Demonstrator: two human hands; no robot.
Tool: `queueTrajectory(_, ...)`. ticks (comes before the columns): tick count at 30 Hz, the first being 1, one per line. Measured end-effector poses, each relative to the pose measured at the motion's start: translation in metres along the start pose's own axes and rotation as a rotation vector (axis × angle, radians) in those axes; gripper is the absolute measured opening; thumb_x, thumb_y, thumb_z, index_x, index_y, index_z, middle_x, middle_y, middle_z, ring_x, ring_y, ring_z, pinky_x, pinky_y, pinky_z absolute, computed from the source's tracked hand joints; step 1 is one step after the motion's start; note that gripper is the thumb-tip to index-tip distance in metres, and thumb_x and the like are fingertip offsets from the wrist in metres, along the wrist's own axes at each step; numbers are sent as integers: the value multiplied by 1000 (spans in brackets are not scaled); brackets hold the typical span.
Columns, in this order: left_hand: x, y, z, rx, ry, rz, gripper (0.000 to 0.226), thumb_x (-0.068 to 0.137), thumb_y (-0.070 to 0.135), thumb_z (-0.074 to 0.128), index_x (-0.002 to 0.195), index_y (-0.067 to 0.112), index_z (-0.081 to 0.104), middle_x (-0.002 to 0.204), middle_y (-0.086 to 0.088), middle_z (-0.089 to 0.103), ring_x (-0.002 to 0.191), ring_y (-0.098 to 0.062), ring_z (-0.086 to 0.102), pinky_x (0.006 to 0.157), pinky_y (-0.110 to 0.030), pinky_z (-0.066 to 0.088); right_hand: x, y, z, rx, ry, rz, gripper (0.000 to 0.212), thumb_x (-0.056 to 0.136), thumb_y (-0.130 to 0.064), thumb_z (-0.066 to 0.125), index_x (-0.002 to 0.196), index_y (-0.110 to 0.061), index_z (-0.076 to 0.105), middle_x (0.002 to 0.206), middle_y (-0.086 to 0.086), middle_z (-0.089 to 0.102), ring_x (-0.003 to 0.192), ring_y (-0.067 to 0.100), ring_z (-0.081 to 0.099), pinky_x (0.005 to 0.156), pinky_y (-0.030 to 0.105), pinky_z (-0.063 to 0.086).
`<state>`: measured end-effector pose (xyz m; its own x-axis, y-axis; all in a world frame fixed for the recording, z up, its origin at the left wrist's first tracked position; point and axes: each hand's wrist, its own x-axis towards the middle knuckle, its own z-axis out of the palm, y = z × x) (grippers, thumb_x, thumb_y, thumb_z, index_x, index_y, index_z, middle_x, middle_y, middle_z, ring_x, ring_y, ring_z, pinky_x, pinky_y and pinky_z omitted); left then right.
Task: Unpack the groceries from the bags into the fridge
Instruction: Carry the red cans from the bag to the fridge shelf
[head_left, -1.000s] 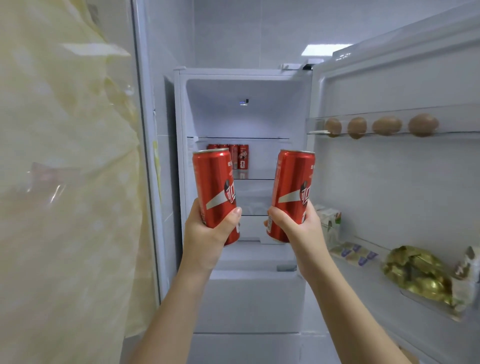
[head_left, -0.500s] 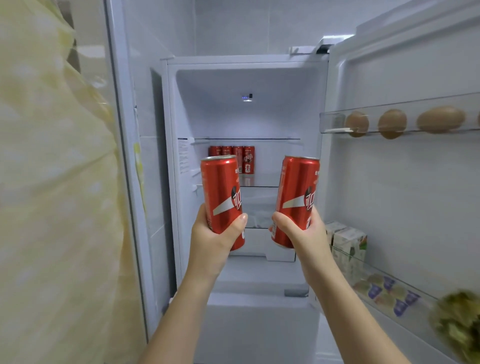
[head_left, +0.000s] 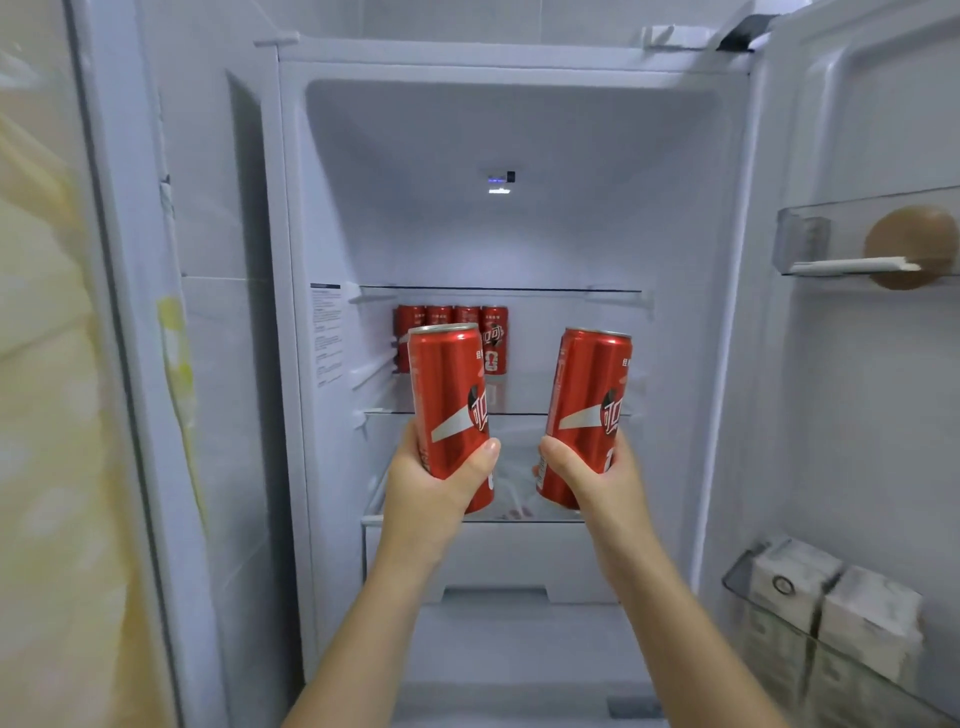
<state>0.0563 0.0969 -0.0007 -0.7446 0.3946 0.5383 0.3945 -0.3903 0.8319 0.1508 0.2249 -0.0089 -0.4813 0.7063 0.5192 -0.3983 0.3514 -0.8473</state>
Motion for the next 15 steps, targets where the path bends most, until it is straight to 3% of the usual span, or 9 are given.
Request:
queueTrajectory(5, 61, -28, -1, -13, -34, -5, 45, 66, 61, 76, 103, 51, 52, 90, 36, 64, 86, 15, 62, 57, -4, 47, 52, 19, 29, -14, 68, -25, 53, 74, -46, 76, 120, -43, 49, 109, -17, 65, 97, 6, 66, 73, 20, 56)
queueTrajectory(9, 102, -51, 3, -33, -90, -43, 39, 76, 47, 73, 108, 47, 51, 98, 25, 67, 88, 13, 63, 61, -5, 48, 84, 34, 41, 88, 89, 8, 65, 72, -56, 69, 130, -35, 50, 120, -7, 65, 107, 14, 66, 90, 39, 56)
queueTrajectory(11, 120, -59, 8, -44, -125, -67, 37, 86, 39, 69, 115, 42, 47, 107, 18, 64, 88, 14, 62, 63, -4, 47, 98, 40, 45, 155, 72, 31, 66, 71, -60, 65, 131, -37, 49, 124, -6, 64, 112, 18, 64, 96, 43, 53)
queueTrajectory(13, 136, -66, 14, -23, -151, -77, 34, 91, 33, 64, 116, 40, 42, 110, 18, 60, 89, 13, 61, 63, -4, 46, 111, 47, 47, 153, 65, 31, 47, 79, -54, 63, 123, -44, 50, 120, -11, 65, 109, 11, 65, 93, 37, 53)
queueTrajectory(15, 149, -71, 19, 12, -169, -90, 36, 91, 36, 63, 117, 40, 38, 110, 21, 57, 92, 8, 60, 64, -8, 44, 124, 54, 47, 112, 69, 24, 31, 86, -49, 61, 113, -54, 48, 109, -27, 66, 99, -7, 65, 80, 21, 51)
